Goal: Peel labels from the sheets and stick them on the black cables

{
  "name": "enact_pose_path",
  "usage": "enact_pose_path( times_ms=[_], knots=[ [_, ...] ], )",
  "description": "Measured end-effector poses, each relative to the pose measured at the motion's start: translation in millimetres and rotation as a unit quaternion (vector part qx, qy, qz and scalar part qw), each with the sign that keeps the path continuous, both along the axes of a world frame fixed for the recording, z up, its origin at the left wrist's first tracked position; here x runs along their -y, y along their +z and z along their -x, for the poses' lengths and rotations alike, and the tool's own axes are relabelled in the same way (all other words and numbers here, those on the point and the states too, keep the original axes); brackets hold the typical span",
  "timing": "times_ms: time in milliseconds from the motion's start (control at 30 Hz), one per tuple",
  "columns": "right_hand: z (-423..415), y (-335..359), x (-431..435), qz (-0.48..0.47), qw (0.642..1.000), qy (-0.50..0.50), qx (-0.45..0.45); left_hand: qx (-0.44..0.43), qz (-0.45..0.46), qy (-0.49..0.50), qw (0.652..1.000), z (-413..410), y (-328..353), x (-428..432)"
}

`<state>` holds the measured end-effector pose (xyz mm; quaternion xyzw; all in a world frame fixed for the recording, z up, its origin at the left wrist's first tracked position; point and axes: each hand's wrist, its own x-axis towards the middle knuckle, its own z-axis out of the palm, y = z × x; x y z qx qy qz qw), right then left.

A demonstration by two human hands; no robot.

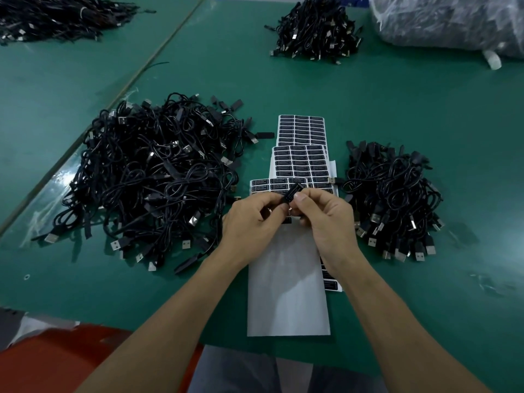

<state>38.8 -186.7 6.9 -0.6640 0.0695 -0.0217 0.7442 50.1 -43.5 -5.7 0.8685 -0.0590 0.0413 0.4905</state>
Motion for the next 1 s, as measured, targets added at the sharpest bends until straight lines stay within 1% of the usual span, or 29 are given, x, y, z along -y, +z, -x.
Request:
enact_pose_path(
  times_ms=[300,500,1000],
  knots=[
    [0.6,-4.0,-0.7,0.018,1.000,-0.012,0.004,-0.019,0.014,0.003,1.000,2.3,1.4,-0.1],
    [-0.2,-4.7,-1.9,0.026,1.000,-0.016,0.007,-0.037,0.043,-0.007,0.998,1.4,3.5,-0.8],
    [0.3,-7.5,-7.9,0.052,0.997,-0.059,0.010,-0.042,0.106,-0.025,0.993,0.5,4.4,-2.7]
  ],
)
